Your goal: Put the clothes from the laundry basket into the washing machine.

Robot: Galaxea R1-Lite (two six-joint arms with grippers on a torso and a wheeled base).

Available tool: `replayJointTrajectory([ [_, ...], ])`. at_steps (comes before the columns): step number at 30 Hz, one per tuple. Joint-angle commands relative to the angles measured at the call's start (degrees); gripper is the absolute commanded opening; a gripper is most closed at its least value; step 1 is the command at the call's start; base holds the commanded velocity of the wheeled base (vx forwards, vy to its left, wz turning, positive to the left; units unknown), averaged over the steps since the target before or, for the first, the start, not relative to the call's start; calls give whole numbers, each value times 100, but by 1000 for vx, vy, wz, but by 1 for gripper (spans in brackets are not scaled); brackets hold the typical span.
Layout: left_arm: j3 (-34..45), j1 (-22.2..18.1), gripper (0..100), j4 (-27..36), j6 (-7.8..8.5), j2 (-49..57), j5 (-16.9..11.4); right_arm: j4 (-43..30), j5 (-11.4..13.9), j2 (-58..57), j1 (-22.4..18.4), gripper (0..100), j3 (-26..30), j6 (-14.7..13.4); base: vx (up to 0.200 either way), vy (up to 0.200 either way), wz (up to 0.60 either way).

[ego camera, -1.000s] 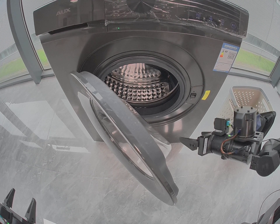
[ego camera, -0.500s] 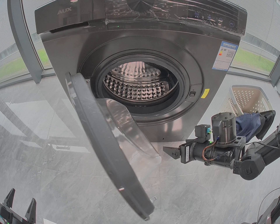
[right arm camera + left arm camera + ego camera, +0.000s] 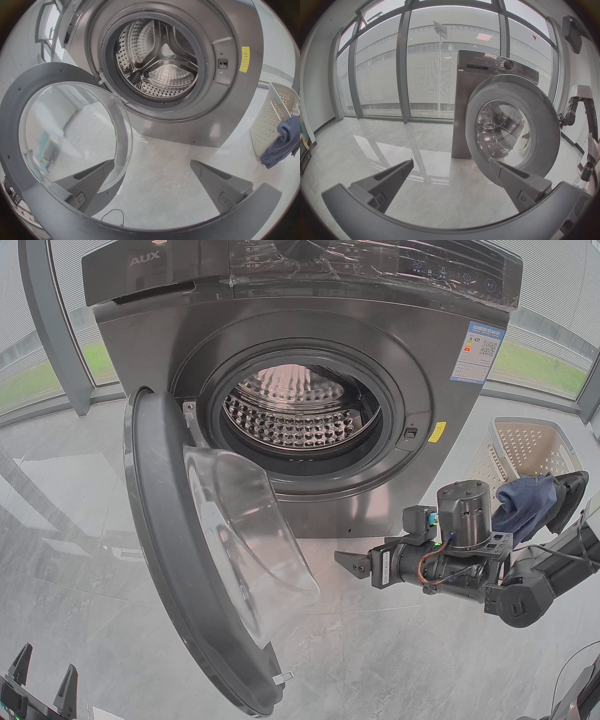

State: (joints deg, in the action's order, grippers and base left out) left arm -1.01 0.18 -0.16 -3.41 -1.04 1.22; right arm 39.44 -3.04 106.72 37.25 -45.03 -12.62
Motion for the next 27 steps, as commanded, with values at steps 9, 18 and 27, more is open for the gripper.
replayJointTrajectory([
  [9,92,-1,100,-2,-1,51,1,161,14,385,476,100,-155,-30,0,0,0],
  [18,92,-1,100,-2,-1,51,1,460,14,394,370,100,-208,-21,-44,0,0],
  [27,92,-1,100,-2,7,51,1,495,14,789,546,100,-454,-30,-89,0,0],
])
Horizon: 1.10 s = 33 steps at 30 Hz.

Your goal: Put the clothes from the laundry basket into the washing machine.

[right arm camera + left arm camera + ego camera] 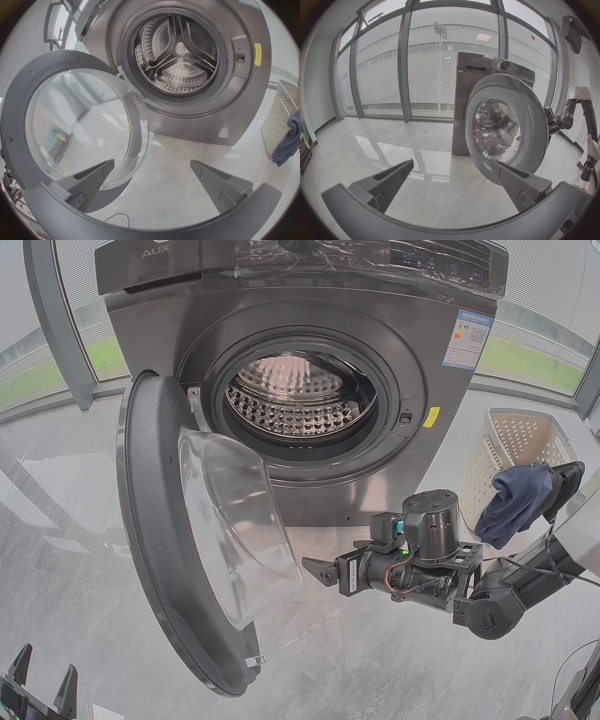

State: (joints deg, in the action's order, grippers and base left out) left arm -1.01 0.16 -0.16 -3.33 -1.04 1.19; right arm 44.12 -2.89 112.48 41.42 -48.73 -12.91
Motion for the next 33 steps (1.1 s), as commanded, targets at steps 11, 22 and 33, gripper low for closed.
replayJointTrajectory([
  [11,92,2,100,-2,-1,51,4,466,25,459,340,100,-418,-36,0,0,0],
  [22,92,2,100,-2,-10,51,4,466,-10,986,340,100,-875,-36,0,0,0],
  [33,92,2,100,-2,-1,51,4,756,-1,1241,489,100,-1078,-36,-55,0,0],
])
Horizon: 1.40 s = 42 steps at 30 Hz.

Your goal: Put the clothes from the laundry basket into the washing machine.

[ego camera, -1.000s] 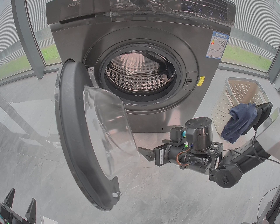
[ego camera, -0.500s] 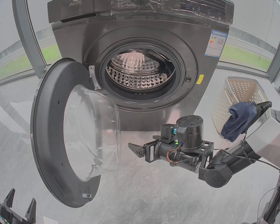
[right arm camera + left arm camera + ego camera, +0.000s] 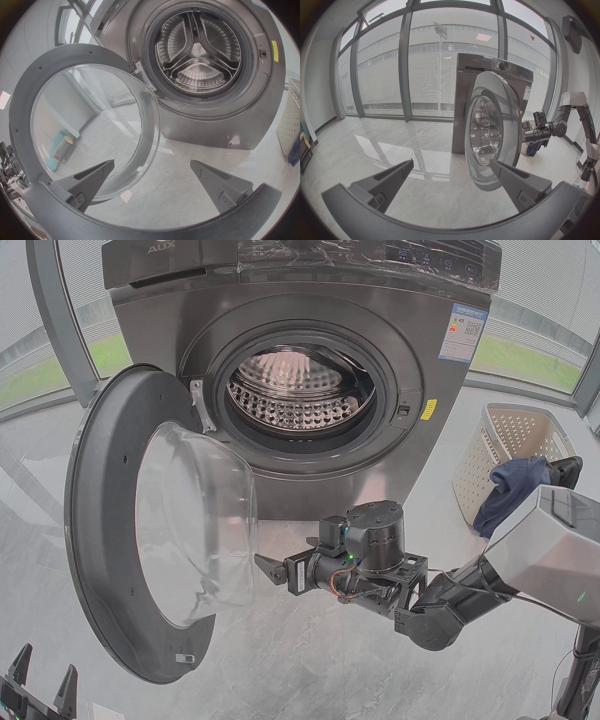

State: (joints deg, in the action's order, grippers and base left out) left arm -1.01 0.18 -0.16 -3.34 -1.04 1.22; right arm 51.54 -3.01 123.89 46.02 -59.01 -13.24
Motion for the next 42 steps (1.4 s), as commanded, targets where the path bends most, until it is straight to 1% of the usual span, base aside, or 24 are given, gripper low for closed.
replayJointTrajectory([
  [1,92,-1,100,-2,-9,51,1,23,11,109,65,100,-75,-3,0,0,0],
  [2,92,-1,100,-2,0,51,1,23,11,109,74,100,-75,-3,0,0,0],
  [5,92,-1,100,-2,0,51,1,321,55,205,258,100,-172,-30,0,0,0],
  [7,92,-1,100,-2,0,51,1,629,29,416,285,100,-348,-100,0,0,0],
  [9,92,-1,100,-2,0,51,1,717,11,504,285,100,-409,-118,0,0,0],
  [13,92,-1,100,-2,-9,51,1,664,-7,513,232,100,-400,-118,0,0,0],
  [18,92,-1,100,-2,0,51,1,497,2,522,171,100,-629,-109,0,0,0],
  [20,92,-1,100,-2,0,51,1,497,2,522,171,100,-629,-109,0,0,0],
  [21,92,-1,100,-2,0,51,1,471,2,583,214,100,-796,-118,0,0,0],
  [24,92,-1,100,-2,0,51,1,471,-7,917,302,100,-1051,-109,0,0,0],
  [29,92,-1,100,-2,0,51,1,532,-7,1383,540,100,-1780,-126,0,0,0],
  [32,92,-1,100,-2,0,51,1,594,-7,1673,601,100,-2237,-126,0,0,0],
  [34,92,-1,100,-2,0,51,1,620,-7,1717,619,100,-2439,-135,0,0,0],
  [36,92,-1,100,-2,0,51,1,620,-15,1682,610,100,-2536,-135,0,0,0],
  [40,92,-1,100,-2,0,51,1,603,-24,1620,540,100,-2510,-135,0,0,0],
  [41,92,-1,100,-2,0,51,1,576,-112,1577,496,100,-2431,-126,0,0,0],
  [42,92,-1,100,-2,0,51,1,550,-147,1541,469,100,-2387,-118,0,0,0],
])
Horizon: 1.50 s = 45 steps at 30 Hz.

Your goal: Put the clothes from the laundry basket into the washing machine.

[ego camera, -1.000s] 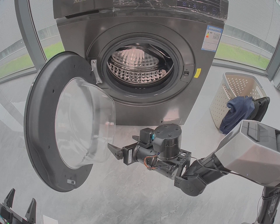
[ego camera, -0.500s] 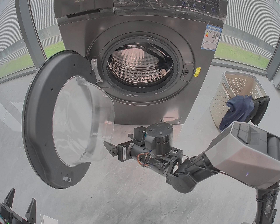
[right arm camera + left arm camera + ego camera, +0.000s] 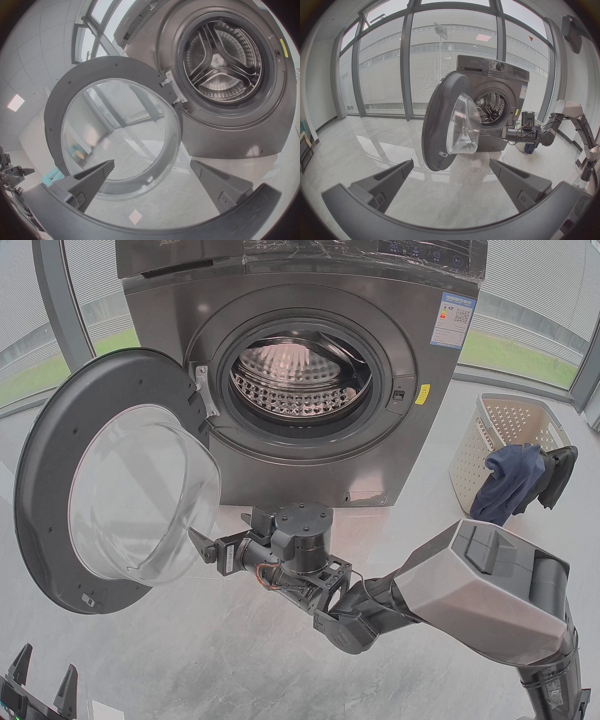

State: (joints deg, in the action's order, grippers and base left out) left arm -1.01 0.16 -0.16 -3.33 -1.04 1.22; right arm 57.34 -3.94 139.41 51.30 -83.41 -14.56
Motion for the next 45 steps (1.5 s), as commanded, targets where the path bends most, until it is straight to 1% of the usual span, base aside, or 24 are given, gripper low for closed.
replayJointTrajectory([
  [1,92,2,100,-2,-1,51,1,-66,-63,-28,-111,100,88,14,0,0,0],
  [5,92,2,100,-2,-1,51,1,-101,-72,16,-146,100,53,32,0,0,0],
  [9,92,11,100,-2,-1,33,1,-101,-28,130,-32,100,-26,32,0,0,0],
  [12,92,11,100,-2,-1,33,1,-118,-28,271,73,100,-193,32,0,0,0],
  [13,92,11,100,-2,-1,33,1,-171,-28,411,126,100,-396,32,0,0,0],
  [20,92,2,100,-2,-1,51,1,-250,-46,798,267,100,-1046,32,0,0,0],
  [23,92,2,100,-2,-1,51,1,-259,-72,772,258,100,-1187,23,0,0,0],
  [26,92,2,100,-2,-1,51,1,-250,-90,657,223,100,-1134,23,0,0,0],
  [30,92,2,100,-2,-1,51,1,-294,-107,-151,-15,100,-563,32,0,0,0],
  [31,92,2,100,-2,-1,51,1,-312,-134,-344,-94,100,-343,41,0,0,0],
  [32,92,2,100,-2,-1,51,1,-320,-142,-415,-111,100,-255,49,0,0,0],
  [33,92,2,100,-2,-10,51,1,-320,-195,-599,-173,100,53,67,0,0,0],
  [36,92,2,100,-2,-10,51,-8,-250,-213,-845,-261,100,527,93,0,0,0],
  [39,92,2,100,-2,-1,51,-8,-171,-239,-1250,-384,100,1187,260,0,0,0],
  [41,92,2,100,-2,-10,51,1,-22,-265,-1672,-436,100,1749,295,0,0,0],
  [42,92,2,100,-2,-1,51,1,128,-257,-2023,-454,100,2206,295,0,0,0],
  [43,92,2,100,-2,-10,51,1,251,-257,-2278,-463,100,2540,295,0,0,0],
  [45,92,-7,100,-2,16,51,10,638,-265,-3095,-533,100,3612,304,0,0,0],
])
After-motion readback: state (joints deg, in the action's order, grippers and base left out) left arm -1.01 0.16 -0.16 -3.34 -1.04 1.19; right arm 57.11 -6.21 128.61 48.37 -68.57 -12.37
